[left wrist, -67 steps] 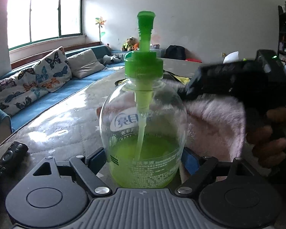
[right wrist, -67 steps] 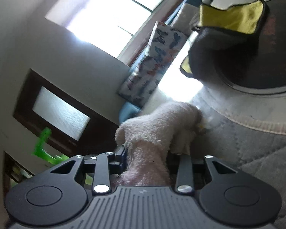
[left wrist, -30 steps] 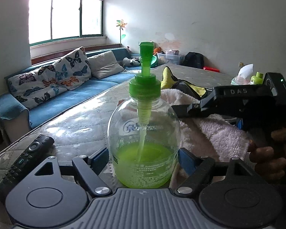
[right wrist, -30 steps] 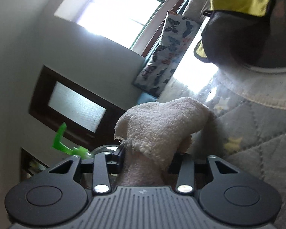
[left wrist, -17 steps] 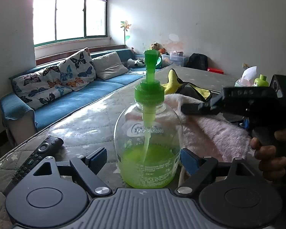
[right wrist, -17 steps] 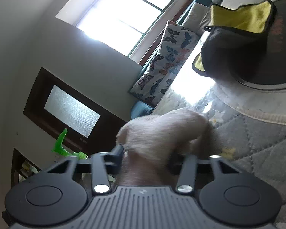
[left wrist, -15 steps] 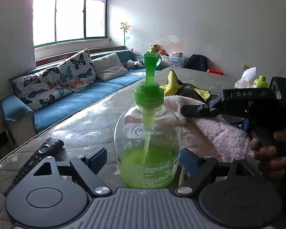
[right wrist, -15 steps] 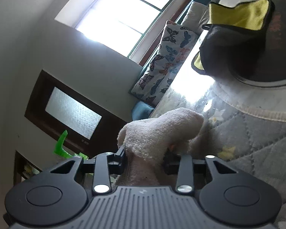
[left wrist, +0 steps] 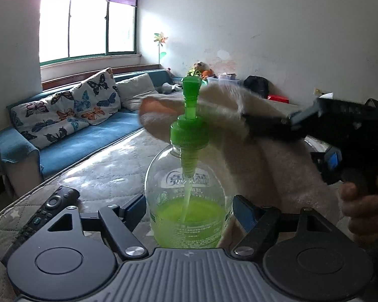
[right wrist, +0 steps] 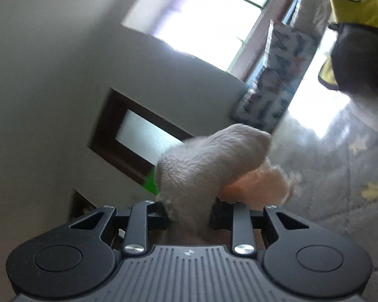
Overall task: Clean container
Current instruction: 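Rub the towel around the bottle body with the right gripper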
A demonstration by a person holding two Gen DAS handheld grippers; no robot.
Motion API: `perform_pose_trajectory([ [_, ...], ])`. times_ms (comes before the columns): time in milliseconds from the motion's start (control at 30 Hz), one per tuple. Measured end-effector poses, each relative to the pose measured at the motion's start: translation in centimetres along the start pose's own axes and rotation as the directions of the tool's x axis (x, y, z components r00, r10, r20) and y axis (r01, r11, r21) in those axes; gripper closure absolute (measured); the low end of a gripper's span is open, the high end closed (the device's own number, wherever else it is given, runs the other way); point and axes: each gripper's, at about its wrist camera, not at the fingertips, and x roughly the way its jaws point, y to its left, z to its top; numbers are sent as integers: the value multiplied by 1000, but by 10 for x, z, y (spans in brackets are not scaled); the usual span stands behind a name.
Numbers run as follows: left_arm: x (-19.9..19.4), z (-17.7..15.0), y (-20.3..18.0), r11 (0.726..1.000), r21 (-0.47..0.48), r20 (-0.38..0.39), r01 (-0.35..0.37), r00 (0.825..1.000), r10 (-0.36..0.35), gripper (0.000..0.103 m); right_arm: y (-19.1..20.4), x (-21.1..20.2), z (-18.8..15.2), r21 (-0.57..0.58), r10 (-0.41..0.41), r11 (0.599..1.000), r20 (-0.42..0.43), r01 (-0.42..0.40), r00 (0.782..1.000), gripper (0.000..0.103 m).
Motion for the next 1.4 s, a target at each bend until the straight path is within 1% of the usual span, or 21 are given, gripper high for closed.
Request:
perform_pose_trajectory([
  [33,0,0,1,1000,-1,0,-1,1000,1,25,0,0,1,-3,-12,1000,-7,12,1000,76],
  [100,-1,1,2,1000,-4,0,1,1000,-1,25,-1,0,2,-4,-65,998,-18,64,998,76],
  [233,-1,1,3,1000,-6,0,-6,1000,6,25,-7,3,1,26,-144,989,-35,145,989,76],
  [433,-1,2,4,1000,-10,-2,-17,1000,17,25,-10,14,-4,17,-261,965,-82,263,962,76],
  [567,1,4,2,999,-14,-16,-30,999,30,23,-8,17,-7,4,-301,953,-85,302,950,76],
  [633,4,6,1,999,-32,-27,-38,999,38,21,-7,14,-9,4,-306,952,-81,307,949,76],
  [700,8,8,0,997,-62,-36,-52,998,49,13,-5,11,-10,8,-308,951,-77,309,948,76],
  [733,10,9,-1,995,-76,-37,-58,998,55,4,-5,10,-10,12,-308,951,-76,310,948,76],
  [767,12,10,-2,994,-89,-38,-65,997,61,2,-6,8,-10,15,-307,951,-75,309,949,76],
  [833,16,12,-6,992,-99,-36,-76,997,73,2,-7,6,-10,19,-306,951,-75,308,949,76],
  [900,18,13,-12,992,-73,-32,-101,995,99,3,-8,5,-10,22,-305,951,-74,308,949,76],
  [1000,22,12,-16,989,-40,-27,-144,989,143,9,-10,3,-9,34,-299,953,-68,302,952,76],
  [1067,20,12,-10,990,-51,-18,-130,991,130,14,-12,3,-8,43,-291,955,-60,294,955,76],
  [1200,18,11,0,996,-42,-7,-80,997,79,16,-12,0,-7,59,-270,960,-45,273,962,76],
  [1333,14,10,13,999,-43,-3,-13,1000,13,18,-10,-5,-5,50,-246,968,-5,245,969,78],
  [1400,12,9,17,1000,-22,0,20,1000,-20,18,-9,-7,-3,49,-228,973,15,227,974,78],
])
